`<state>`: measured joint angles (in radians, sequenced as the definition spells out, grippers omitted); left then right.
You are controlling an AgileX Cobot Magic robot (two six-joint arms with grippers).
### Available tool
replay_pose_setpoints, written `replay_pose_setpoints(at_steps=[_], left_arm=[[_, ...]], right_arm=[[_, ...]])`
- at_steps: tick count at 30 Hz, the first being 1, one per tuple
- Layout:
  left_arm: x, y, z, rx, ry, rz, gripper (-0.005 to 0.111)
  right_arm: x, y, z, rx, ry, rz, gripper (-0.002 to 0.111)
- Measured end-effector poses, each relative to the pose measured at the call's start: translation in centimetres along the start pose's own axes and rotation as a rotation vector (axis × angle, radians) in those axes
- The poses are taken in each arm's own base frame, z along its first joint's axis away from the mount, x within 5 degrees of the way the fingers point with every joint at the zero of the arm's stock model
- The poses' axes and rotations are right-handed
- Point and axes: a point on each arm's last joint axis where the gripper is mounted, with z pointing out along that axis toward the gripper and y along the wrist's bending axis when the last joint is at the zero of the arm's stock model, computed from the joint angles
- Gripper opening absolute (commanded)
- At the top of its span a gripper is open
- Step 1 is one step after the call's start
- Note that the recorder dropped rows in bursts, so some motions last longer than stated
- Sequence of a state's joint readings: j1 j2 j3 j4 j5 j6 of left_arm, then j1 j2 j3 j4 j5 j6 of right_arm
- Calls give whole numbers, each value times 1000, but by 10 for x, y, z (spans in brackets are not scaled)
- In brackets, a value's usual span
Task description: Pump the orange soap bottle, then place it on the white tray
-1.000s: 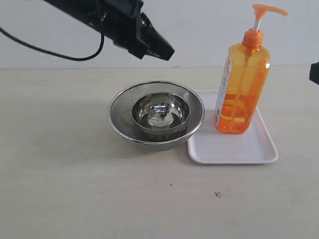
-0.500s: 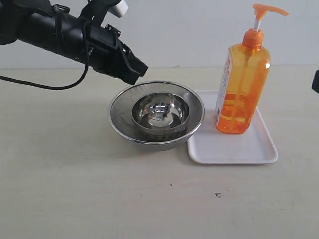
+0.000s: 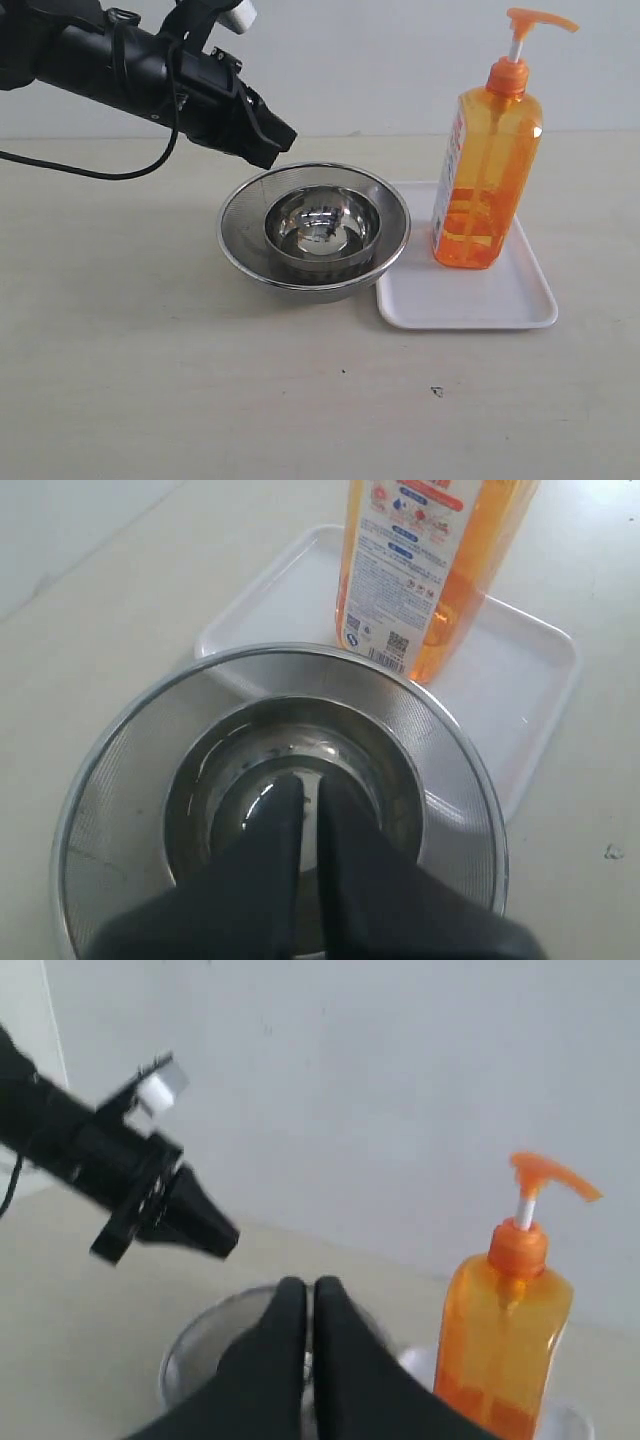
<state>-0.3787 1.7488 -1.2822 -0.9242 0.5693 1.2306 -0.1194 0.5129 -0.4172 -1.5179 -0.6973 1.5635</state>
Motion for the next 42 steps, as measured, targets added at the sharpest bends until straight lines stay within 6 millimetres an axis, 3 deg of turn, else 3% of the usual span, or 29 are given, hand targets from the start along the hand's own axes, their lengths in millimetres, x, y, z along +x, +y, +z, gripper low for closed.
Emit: replay_pose_setpoints(at_steps=[6,9,15,18,22,27,34,42], left_arm=[[0,0,0,0,0,0,5],[0,0,0,0,0,0,5],[0,0,0,0,0,0,5],[0,0,0,0,0,0,5],[0,0,0,0,0,0,5],[0,0,0,0,0,0,5],[0,0,0,0,0,0,5],[0,0,0,0,0,0,5]], right_arm=[[-32,-14,-9,182,-358,-20,0],[-32,-30,-15,355,-422,20,0],[7,-51,-29,648,-276,169,0],[28,-46,-39,687,-162,248,0],[39,-31,-54,676,-91,266,0],[42,-14,-72,654,-100,227,0],[54,-8,-78,645,42,-6,0],[98,-17,-71,647,168,-32,0]])
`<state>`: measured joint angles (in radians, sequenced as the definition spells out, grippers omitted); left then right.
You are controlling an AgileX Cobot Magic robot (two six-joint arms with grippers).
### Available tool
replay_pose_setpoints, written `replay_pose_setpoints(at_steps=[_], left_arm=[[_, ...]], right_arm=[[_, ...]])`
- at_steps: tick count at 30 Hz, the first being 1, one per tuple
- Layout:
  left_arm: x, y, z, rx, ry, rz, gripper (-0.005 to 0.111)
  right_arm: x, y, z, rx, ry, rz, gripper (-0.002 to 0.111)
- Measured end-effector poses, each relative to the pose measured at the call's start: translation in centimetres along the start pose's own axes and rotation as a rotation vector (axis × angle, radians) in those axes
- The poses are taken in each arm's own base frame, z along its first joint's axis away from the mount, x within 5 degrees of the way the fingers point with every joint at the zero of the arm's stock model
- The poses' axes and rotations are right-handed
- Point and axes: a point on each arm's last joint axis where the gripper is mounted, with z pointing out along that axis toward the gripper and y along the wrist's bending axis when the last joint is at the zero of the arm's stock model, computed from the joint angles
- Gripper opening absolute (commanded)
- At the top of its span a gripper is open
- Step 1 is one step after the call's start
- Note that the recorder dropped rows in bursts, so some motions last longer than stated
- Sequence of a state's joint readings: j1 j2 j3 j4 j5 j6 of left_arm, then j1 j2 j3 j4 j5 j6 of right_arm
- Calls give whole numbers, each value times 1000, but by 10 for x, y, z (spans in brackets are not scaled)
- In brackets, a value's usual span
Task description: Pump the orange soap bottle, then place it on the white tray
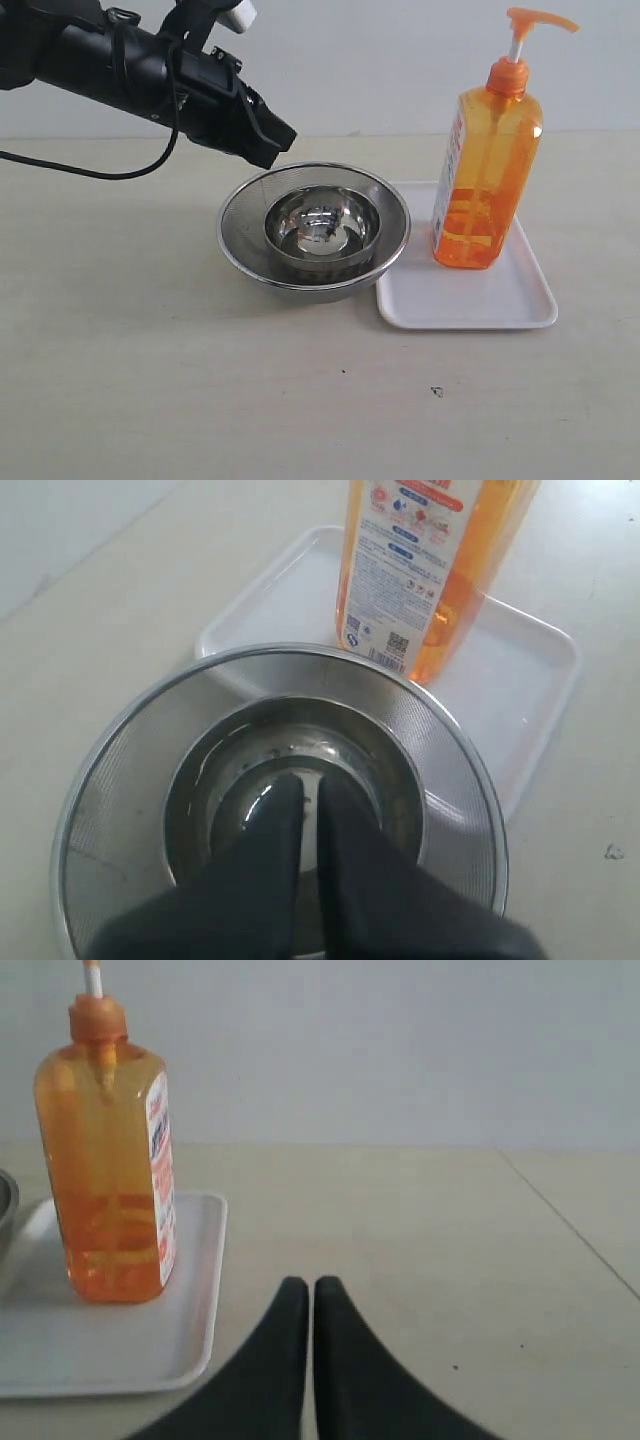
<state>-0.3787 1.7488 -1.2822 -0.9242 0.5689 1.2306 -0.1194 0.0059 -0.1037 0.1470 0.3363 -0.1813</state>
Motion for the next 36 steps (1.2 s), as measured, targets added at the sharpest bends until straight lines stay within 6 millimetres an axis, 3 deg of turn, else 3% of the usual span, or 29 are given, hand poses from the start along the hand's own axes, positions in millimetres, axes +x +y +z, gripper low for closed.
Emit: replay_pose_setpoints(at_steps=[7,17,36], left_arm=[[0,0,0,0,0,0,5],[0,0,0,0,0,0,5],[0,0,0,-2,-1,0,5]], right_arm=[[26,0,9,6,42,6,0],[28,0,9,7,56,112,0],[33,3,8,-47,105,85,0]])
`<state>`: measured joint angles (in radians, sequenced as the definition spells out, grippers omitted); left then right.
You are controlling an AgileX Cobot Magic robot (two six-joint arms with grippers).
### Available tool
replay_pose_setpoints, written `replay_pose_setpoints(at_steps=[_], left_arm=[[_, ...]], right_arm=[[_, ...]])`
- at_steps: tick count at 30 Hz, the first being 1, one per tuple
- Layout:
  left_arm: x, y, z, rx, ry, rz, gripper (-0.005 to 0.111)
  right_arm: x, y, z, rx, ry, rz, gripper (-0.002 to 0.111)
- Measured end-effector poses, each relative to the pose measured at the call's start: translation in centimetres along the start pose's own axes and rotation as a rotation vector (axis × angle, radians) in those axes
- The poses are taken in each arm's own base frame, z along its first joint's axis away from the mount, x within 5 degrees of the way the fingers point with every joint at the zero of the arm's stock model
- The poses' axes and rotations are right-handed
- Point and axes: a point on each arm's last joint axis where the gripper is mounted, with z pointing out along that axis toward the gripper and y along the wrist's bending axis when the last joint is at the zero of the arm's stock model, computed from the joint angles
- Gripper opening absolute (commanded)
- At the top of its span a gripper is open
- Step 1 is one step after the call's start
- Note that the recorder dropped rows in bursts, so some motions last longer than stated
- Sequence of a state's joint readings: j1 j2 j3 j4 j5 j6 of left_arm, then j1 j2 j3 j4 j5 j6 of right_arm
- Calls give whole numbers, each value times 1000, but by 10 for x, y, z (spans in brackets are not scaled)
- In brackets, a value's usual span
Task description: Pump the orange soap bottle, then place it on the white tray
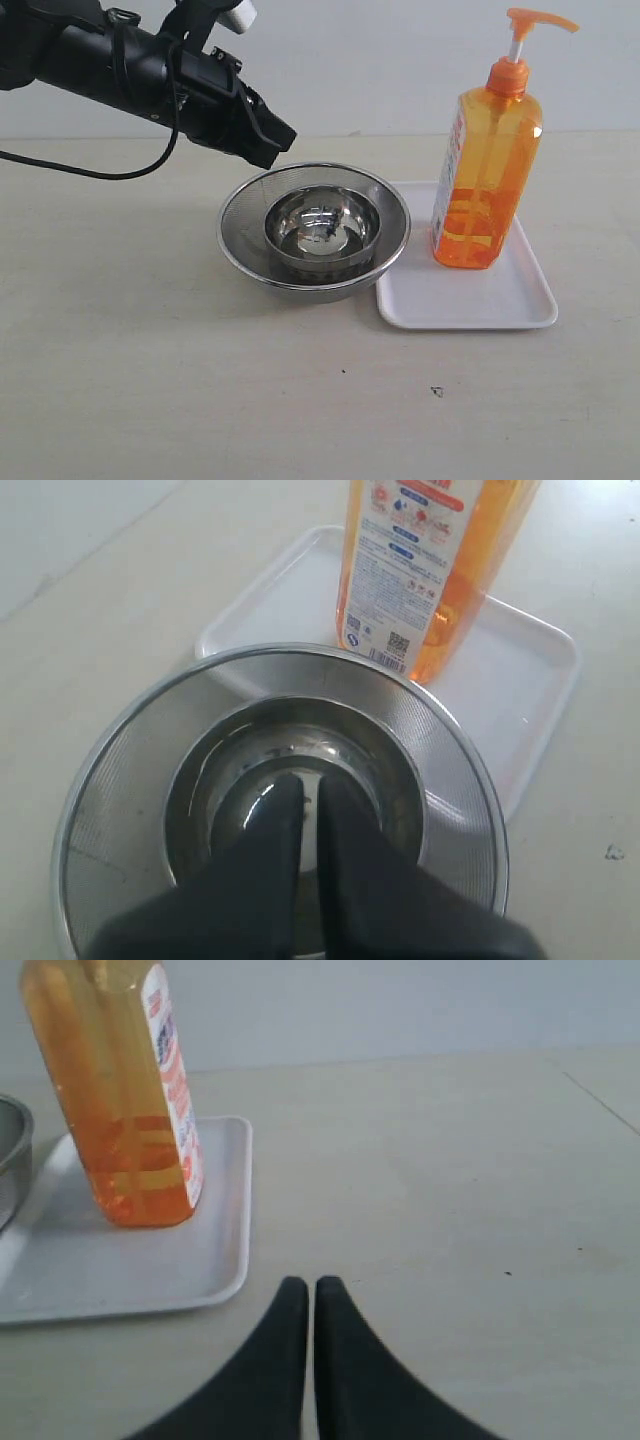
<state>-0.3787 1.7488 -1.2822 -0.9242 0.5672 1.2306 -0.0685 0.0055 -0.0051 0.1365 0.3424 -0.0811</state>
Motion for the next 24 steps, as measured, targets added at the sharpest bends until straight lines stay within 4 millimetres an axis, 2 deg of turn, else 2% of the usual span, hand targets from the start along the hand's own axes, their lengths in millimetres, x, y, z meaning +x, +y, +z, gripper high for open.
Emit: replay_pose_setpoints(at_steps=[5,24], left_arm=[[0,0,0,0,0,0,5],[0,0,0,0,0,0,5]], right_arm=[[0,3,0,-47,5,-15,0],[1,3,0,-47,6,-17,0]])
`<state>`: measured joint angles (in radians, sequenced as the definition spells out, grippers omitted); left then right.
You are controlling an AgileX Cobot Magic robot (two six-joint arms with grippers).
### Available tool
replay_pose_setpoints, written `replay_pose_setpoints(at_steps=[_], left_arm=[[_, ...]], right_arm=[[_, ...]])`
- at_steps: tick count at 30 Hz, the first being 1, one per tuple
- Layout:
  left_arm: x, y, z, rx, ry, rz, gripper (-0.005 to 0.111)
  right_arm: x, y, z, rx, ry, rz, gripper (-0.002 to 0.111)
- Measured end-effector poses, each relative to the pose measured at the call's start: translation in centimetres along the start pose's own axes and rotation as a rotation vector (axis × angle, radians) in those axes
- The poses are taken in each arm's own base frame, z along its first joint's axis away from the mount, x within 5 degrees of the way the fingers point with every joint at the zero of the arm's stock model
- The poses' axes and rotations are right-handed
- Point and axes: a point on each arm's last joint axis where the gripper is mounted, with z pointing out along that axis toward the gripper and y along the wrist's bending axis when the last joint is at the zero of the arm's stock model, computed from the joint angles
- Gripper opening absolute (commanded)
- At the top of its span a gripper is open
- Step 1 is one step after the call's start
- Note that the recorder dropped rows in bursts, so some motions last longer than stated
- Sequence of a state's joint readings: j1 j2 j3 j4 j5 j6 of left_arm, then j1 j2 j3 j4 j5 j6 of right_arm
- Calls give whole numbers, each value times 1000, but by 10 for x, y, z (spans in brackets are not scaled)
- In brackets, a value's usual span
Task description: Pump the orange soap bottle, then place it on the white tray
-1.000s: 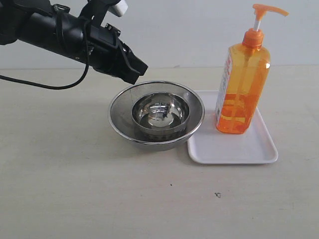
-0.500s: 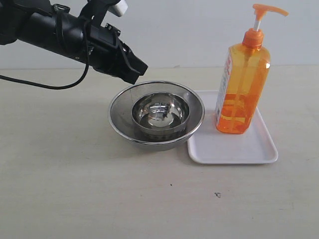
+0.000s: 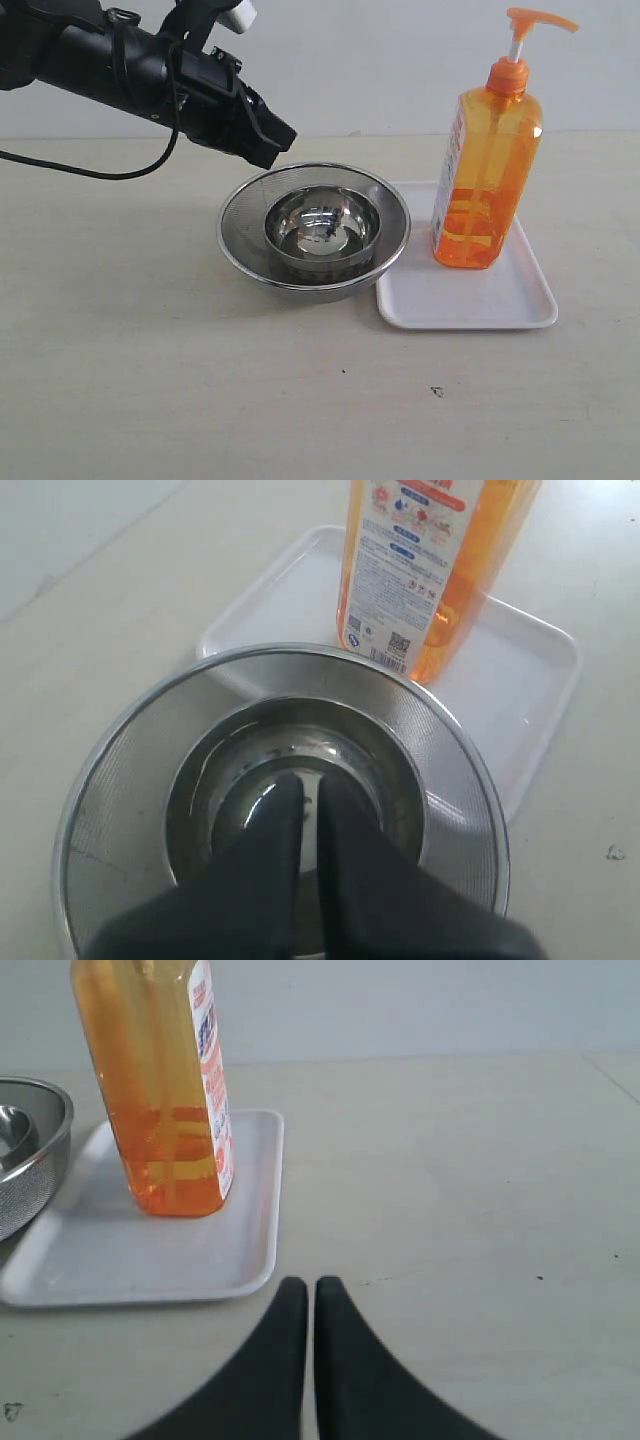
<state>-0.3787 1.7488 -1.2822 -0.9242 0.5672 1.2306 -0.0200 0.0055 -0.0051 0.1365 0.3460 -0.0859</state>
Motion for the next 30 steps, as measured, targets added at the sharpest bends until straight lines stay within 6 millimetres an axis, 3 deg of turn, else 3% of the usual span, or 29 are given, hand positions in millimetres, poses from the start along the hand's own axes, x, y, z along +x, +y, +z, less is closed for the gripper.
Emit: replay_pose_setpoints(at_steps=[9,13,15,18,20,22,23,25,30], left_arm=[[0,0,0,-2,0,2,5],[-4,9,-2,-105,-37,18,5],[-16,16,-18,-241,-111,35,5],[-49,17,-74,-460,-310,25,5],[-69,11,-129,-601,-521,-104,5],[-75,-2,-185,-708,-705,-208,5],[-70,-14,-217,-770,-791,-234,5],[-54,-35,-254,-819,-871,-245,5],[6,-75,-298,-859,-928,-238,5]], right_arm=[[0,0,0,-1,2,2,0],[0,0,0,-1,4,2,0],[0,0,0,-1,4,2,0],[0,0,0,-1,4,2,0],[0,0,0,-1,4,2,0],[0,0,0,-1,4,2,0],[0,0,0,-1,4,2,0],[0,0,0,-1,4,2,0],[1,0,0,-1,6,2,0]])
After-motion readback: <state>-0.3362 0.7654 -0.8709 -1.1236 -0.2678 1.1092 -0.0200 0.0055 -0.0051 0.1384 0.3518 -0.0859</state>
